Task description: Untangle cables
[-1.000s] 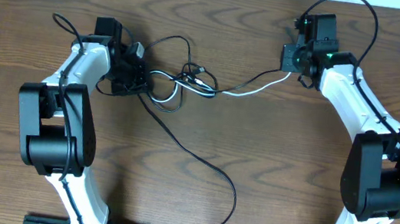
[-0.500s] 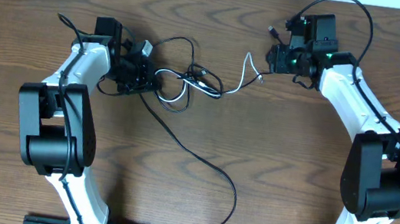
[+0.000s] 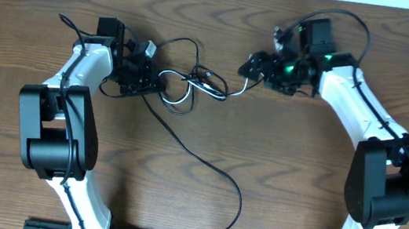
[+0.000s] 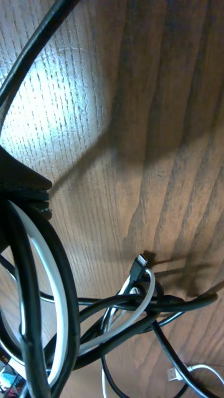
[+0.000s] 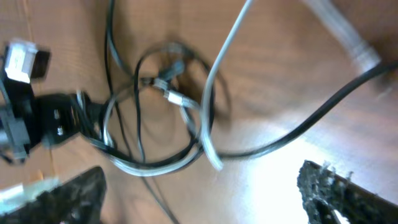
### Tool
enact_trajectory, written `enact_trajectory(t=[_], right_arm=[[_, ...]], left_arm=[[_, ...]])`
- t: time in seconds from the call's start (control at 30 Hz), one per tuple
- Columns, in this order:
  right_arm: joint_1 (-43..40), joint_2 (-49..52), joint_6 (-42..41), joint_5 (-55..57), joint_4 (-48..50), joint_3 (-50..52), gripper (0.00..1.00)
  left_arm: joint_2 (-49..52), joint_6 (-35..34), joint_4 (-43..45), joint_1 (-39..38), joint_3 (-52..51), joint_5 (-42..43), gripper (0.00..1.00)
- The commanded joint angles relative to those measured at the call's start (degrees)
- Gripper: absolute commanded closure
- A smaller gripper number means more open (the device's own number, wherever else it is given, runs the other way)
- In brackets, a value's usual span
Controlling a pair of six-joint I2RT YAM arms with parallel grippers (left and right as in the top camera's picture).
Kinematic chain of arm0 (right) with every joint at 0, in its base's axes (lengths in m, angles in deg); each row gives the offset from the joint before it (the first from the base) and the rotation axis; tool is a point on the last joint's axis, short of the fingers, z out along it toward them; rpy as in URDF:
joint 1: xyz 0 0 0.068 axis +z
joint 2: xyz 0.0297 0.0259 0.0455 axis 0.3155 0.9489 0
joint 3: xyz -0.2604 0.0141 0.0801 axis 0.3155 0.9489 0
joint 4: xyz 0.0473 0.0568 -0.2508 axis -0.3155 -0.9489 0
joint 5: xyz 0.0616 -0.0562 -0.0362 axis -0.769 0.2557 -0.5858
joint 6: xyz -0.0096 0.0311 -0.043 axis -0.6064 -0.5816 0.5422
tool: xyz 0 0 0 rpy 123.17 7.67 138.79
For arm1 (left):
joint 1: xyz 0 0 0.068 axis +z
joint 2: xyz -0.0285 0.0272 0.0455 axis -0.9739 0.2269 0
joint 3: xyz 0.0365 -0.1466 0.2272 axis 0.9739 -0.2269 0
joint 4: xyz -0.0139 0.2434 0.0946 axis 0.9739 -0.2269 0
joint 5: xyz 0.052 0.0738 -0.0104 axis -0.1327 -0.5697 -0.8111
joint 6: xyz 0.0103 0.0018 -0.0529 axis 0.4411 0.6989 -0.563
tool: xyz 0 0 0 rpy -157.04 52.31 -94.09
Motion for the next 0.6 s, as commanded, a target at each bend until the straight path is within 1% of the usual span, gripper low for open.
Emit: enact_trajectory(t=[0.0, 0.07, 0.1, 0.23, 0.33, 0.4, 0.43, 0.5, 0.53, 0.57], right_arm=[[2.9, -1.7, -1.9, -1.6, -1.6, -0.9, 0.01], [4.7, -1.7, -2.2, 0.1, -1.6, -0.7, 0.01], [5.7, -1.7, -3.7, 3.4, -1.6, -0.7, 0.01], [8.9, -1.7, -14.4, 16.9, -1.6, 0.4, 0.01], [11.5, -1.2, -20.4, 24.4, -1.4, 1.5, 0.01], [12.7, -0.6, -22.3, 28.6, -1.3, 1.7, 0.01], [13.4, 0.2, -23.5, 32.2, -0.9, 1.9, 0.04], [14.0, 1.1, -25.0, 35.3, -0.2, 2.0, 0.14], [14.2, 1.6, -25.6, 36.2, 0.8, 2.1, 0.19], [14.3, 2.3, -25.7, 36.3, 1.9, 2.1, 0.22]], left_arm=[[-0.8, 1.0, 0.0, 0.4, 1.1, 0.8, 0.93], [-0.8, 1.0, 0.0, 0.4, 1.1, 0.8, 0.93], [-0.8, 1.0, 0.0, 0.4, 1.1, 0.8, 0.93], [-0.9, 1.0, 0.0, 0.4, 1.1, 0.8, 0.93], [-0.8, 1.0, 0.0, 0.4, 1.1, 0.8, 0.93], [-0.8, 1.0, 0.0, 0.4, 1.1, 0.8, 0.92], [-0.8, 1.0, 0.0, 0.4, 1.1, 0.8, 0.93], [-0.8, 1.0, 0.0, 0.4, 1.1, 0.8, 0.92], [-0.9, 1.0, 0.0, 0.4, 1.1, 0.8, 0.92], [-0.8, 1.0, 0.0, 0.4, 1.1, 0.8, 0.93]])
